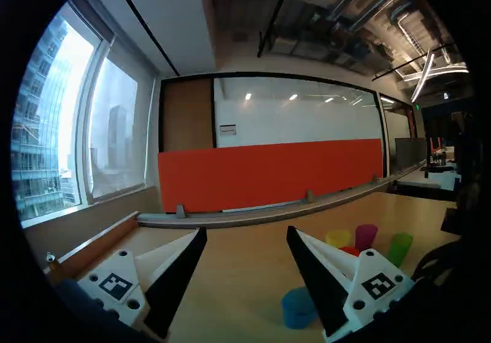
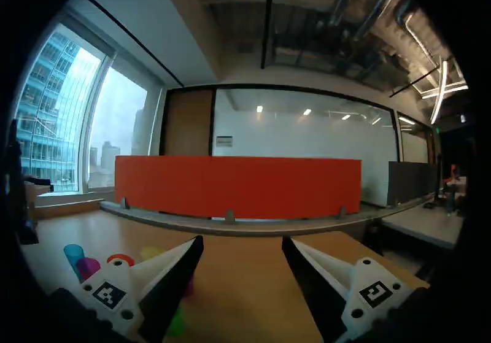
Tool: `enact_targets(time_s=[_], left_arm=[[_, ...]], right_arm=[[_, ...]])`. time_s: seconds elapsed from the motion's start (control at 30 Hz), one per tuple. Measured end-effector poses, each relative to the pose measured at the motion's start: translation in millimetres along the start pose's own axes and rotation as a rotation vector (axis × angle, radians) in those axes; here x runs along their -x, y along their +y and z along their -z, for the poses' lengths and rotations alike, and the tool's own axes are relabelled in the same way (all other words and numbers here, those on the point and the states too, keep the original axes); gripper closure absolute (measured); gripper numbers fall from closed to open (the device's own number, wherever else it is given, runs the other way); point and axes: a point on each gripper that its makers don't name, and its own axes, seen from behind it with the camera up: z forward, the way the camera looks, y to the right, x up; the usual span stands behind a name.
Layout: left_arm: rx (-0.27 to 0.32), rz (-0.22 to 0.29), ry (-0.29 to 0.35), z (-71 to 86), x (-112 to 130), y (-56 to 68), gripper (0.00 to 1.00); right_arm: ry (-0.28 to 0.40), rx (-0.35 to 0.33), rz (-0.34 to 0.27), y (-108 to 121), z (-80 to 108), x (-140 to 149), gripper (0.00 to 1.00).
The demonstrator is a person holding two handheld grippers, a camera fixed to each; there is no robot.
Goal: Pour water
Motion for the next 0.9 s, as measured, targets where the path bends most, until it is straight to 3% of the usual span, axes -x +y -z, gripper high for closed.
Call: enact_targets(time_s=[0.37, 0.9], left_arm=[[-0.055, -0.006, 0.021, -8.0, 1.9, 1.4, 0.03], [-0.117, -0.015, 0.036, -12.6, 17.3, -16.0, 0.03]], right_arm=[[0.013, 0.021, 0.003, -4.0, -0.8, 3.1, 0.01], [0.004, 0.049, -0.001, 0.7, -3.1, 5.6, 0.01]])
